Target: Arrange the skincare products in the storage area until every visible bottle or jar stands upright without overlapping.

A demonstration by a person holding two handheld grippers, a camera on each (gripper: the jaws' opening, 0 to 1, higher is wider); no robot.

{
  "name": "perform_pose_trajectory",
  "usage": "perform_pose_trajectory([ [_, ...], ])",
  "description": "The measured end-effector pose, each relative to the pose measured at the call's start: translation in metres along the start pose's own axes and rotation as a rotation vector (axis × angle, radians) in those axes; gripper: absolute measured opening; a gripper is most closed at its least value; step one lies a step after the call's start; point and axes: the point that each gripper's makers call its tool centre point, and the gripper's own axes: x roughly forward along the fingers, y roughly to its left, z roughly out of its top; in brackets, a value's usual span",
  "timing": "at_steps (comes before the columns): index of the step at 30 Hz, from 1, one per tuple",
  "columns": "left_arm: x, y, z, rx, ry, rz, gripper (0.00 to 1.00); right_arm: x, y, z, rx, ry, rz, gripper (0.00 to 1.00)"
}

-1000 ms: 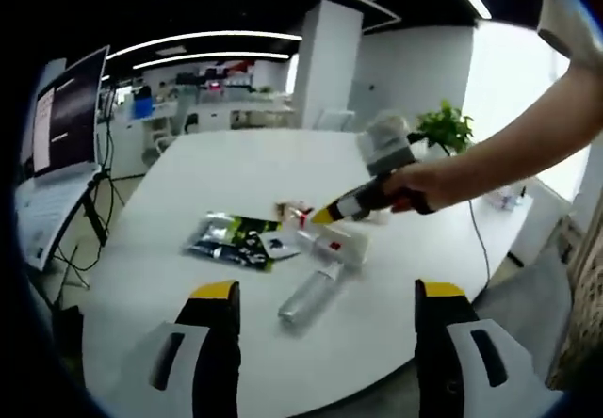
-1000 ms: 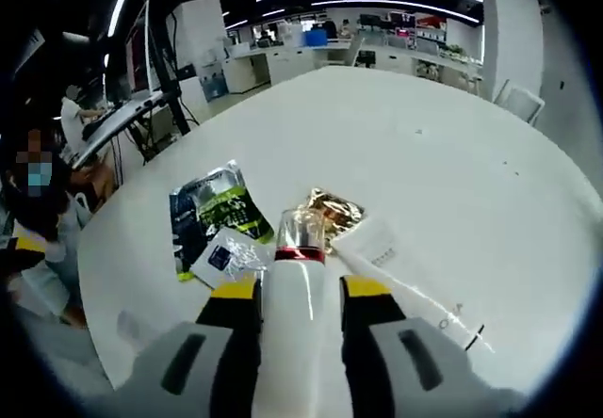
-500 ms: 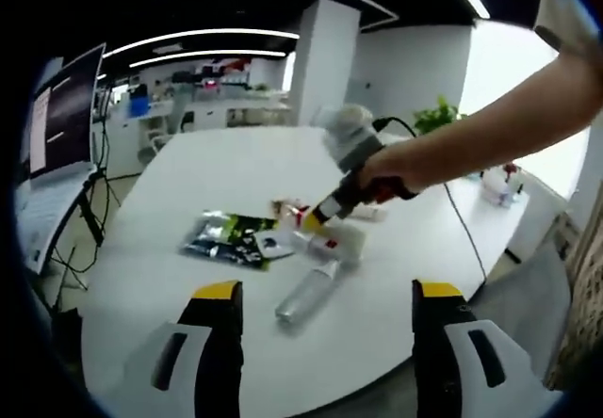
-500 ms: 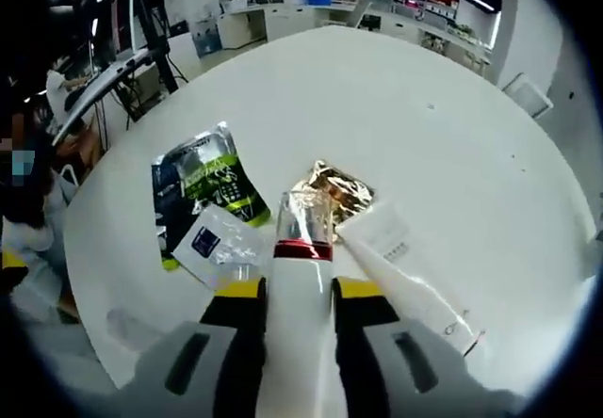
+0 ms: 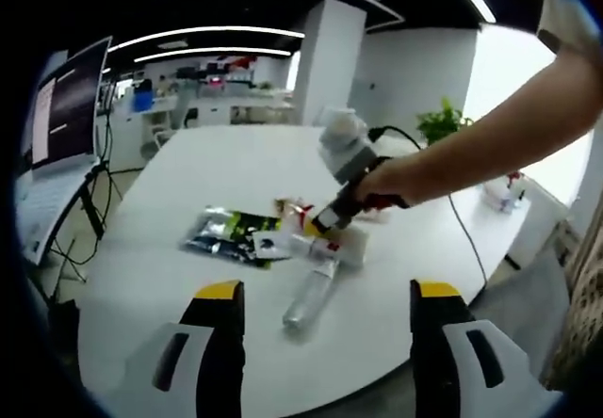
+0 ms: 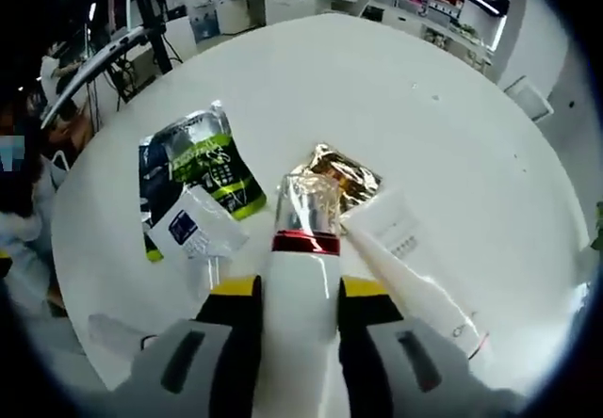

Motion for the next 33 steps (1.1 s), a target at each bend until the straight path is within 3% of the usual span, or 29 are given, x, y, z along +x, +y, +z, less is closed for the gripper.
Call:
perform_pose_trajectory([
  [6,0.001,0.003,-0.001,-0.016,0.008,0.003,0.67,0.000,0.001,0.001,0.059,-0.085,0.014,0.32],
  [8,0.000,0.004,-0.001,-0.026,0.005,0.006,0.66,0.000,0.002,0.000,0.032,-0.119,0.011,0.32],
  [13,0.000,0.005,-0.002,-0.061,0.006,0.001,0.66,0.003,0.000,0.002,-0.015,-0.106,0.037,0.31],
  [23,0.005,0.007,-0.005,-0.099,0.023,-0.014,0.65,0.000,-0.001,-0.001,0.024,-0.097,0.077,0.29],
  [28,0.005,0.007,-0.004,-0.127,0.020,-0.025,0.65,-0.011,0.000,-0.002,0.025,-0.128,0.095,0.29],
  [33,0.014,0.001,-0.004,-0.161,0.029,-0.079,0.65,-0.038,0.000,0.008,0.024,-0.229,0.131,0.28],
])
